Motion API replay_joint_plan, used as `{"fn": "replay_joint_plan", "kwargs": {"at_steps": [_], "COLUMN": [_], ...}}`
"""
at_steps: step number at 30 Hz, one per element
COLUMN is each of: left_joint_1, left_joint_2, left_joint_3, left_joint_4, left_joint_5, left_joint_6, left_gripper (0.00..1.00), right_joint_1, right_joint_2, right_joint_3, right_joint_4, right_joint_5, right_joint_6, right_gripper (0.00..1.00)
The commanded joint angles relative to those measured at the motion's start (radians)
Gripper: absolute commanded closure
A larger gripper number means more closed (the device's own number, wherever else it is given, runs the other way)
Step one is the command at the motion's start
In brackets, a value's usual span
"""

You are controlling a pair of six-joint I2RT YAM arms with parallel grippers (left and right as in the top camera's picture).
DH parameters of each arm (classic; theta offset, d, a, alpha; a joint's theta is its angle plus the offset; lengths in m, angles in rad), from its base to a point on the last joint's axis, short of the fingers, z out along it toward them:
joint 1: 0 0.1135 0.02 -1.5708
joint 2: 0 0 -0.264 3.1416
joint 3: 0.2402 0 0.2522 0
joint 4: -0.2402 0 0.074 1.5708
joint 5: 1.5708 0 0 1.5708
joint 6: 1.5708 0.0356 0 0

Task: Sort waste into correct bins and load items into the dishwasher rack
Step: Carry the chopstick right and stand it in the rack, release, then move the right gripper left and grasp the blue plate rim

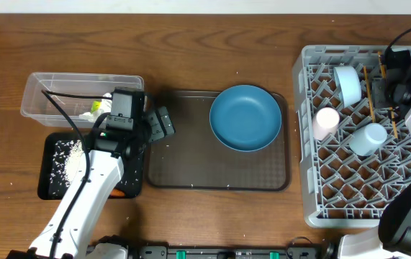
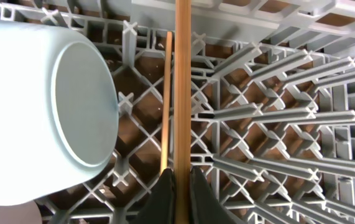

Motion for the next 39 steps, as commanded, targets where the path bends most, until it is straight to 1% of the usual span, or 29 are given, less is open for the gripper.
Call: {"fn": "replay_joint_plan", "kwargs": {"at_steps": [1,6,10,17,18,20,23,25,27,29,30,31,34,35,37,39], "left_joint_1": [0.003,0.003,0.003,0.003,0.003,0.003,0.003,0.003,0.003,0.003,0.003,0.003,0.003,0.003,0.003,0.003], "left_joint_2": [0.004,0.004,0.004,0.004,0.004,0.004,0.004,0.004,0.004,0.004,0.004,0.004,0.004,0.004,0.004,0.004], "left_joint_3": [-0.002,-0.002,-0.002,-0.002,-0.002,-0.002,-0.002,-0.002,-0.002,-0.002,-0.002,-0.002,-0.002,-0.002,-0.002,-0.002], "left_joint_4": [0.0,0.0,0.0,0.001,0.001,0.0,0.001,0.001,0.001,0.0,0.0,0.001,0.0,0.0,0.001,0.0], "left_joint_5": [-0.013,-0.012,-0.012,-0.012,-0.012,-0.012,-0.013,-0.013,-0.012,-0.012,-0.012,-0.013,-0.012,-0.012,-0.012,-0.012], "left_joint_6": [0.003,0.003,0.003,0.003,0.003,0.003,0.003,0.003,0.003,0.003,0.003,0.003,0.003,0.003,0.003,0.003], "left_gripper": [0.02,0.02,0.02,0.02,0.02,0.02,0.02,0.02,0.02,0.02,0.02,0.02,0.02,0.02,0.02,0.02], "right_joint_1": [-0.006,-0.006,-0.006,-0.017,-0.018,-0.019,-0.018,-0.017,-0.016,-0.016,-0.016,-0.016,-0.016,-0.015,-0.006,0.014], "right_joint_2": [-0.003,-0.003,-0.003,-0.003,-0.003,-0.003,-0.003,-0.003,-0.003,-0.004,-0.006,-0.011,-0.03,-0.037,-0.053,-0.063], "right_joint_3": [-0.007,-0.007,-0.007,-0.007,-0.007,-0.007,-0.007,-0.007,-0.007,-0.004,0.0,0.005,0.013,0.013,0.013,0.013], "right_joint_4": [0.003,0.003,0.006,0.022,0.022,0.024,0.029,0.031,0.043,0.055,0.055,0.055,0.072,0.079,0.077,0.061], "right_joint_5": [-0.021,-0.021,-0.02,-0.006,-0.007,-0.011,-0.056,-0.101,-0.16,-0.246,-0.311,-0.399,-0.632,-0.673,-0.713,-0.718], "right_joint_6": [-0.014,-0.014,-0.014,-0.014,-0.013,-0.012,-0.002,0.014,0.072,0.163,0.208,0.251,0.373,0.421,0.513,0.542], "right_gripper": [0.91,0.9,0.86,0.87,0.85,0.73,0.59,0.54,0.48,0.41,0.4,0.42,0.5,0.52,0.52,0.53]}}
